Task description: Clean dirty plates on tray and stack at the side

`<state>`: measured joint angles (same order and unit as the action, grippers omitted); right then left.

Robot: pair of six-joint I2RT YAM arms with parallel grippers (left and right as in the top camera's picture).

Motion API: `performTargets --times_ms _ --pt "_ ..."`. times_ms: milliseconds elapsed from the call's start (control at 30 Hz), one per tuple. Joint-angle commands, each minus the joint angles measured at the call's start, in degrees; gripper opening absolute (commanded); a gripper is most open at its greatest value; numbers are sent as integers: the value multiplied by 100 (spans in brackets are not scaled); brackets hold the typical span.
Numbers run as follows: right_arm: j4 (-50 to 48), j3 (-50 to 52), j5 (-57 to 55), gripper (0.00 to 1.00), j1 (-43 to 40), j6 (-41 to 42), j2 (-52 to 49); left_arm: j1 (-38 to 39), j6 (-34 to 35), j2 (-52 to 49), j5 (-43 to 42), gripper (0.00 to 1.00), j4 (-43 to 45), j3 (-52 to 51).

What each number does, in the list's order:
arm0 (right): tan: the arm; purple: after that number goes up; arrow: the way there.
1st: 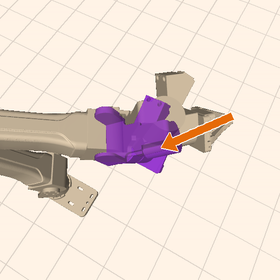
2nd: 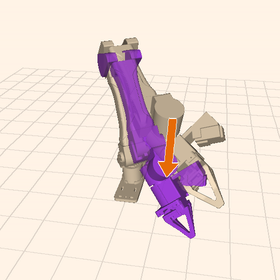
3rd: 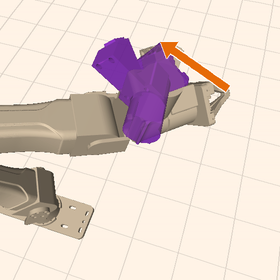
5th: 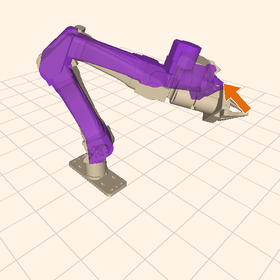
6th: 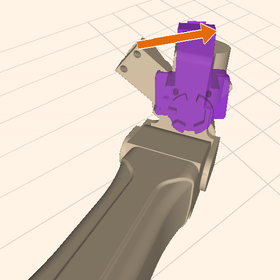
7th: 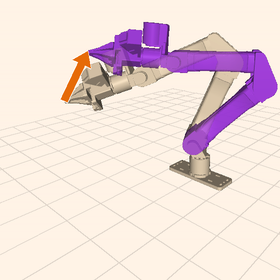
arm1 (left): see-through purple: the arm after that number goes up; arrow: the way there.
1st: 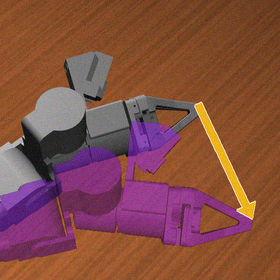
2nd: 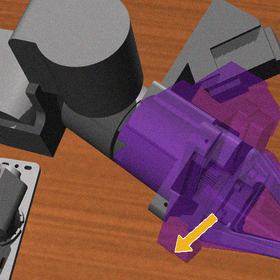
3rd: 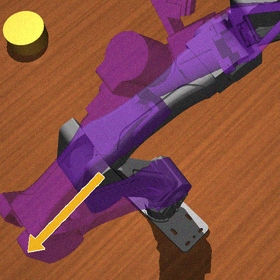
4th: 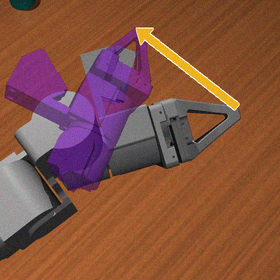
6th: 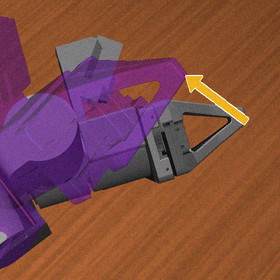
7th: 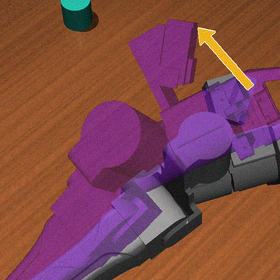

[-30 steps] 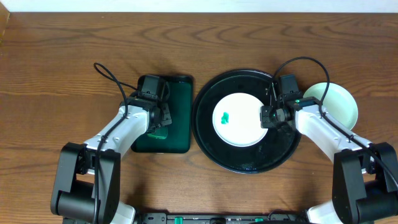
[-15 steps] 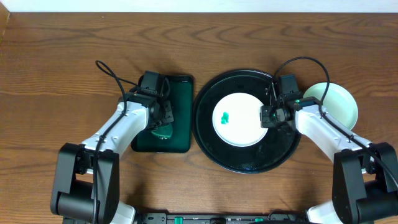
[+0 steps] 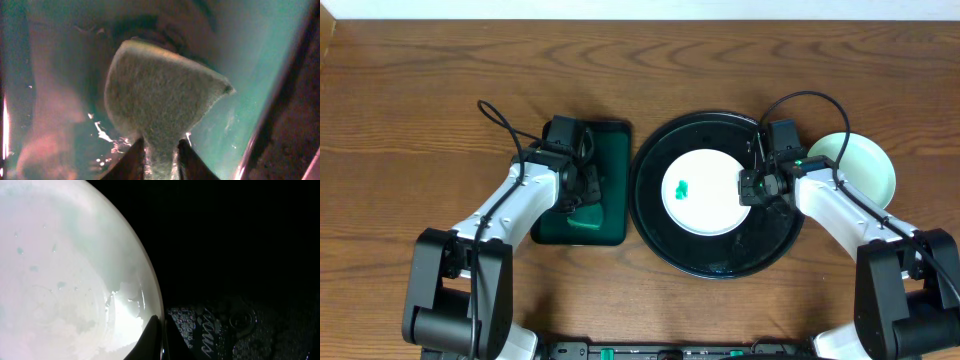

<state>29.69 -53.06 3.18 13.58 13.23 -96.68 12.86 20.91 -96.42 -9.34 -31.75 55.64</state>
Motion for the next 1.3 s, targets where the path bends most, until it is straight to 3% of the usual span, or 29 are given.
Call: performTargets --times_ms 0,167,267,333,467,567,800,1267 --pt "-13 39 33 1 44 4 -9 7 -52 -55 -68 38 116 -24" --pt "-15 39 33 1 46 7 -9 7 -52 -57 -68 42 90 -24" --pt "-15 39 33 1 46 7 -9 7 -52 -55 -70 25 50 -24" --pt "-15 39 33 1 44 4 -9 7 -52 -55 -70 22 7 -24" --pt "-15 39 33 1 46 7 -9 7 -52 -57 -72 23 -160 -24" --pt "-15 39 33 1 46 7 -9 7 -50 -57 -72 31 -212 -24" --pt "-15 39 33 1 46 7 -9 103 -52 -57 -70 35 -203 -28" --pt "-15 39 33 1 46 7 -9 201 -52 -153 -28 38 -59 -87"
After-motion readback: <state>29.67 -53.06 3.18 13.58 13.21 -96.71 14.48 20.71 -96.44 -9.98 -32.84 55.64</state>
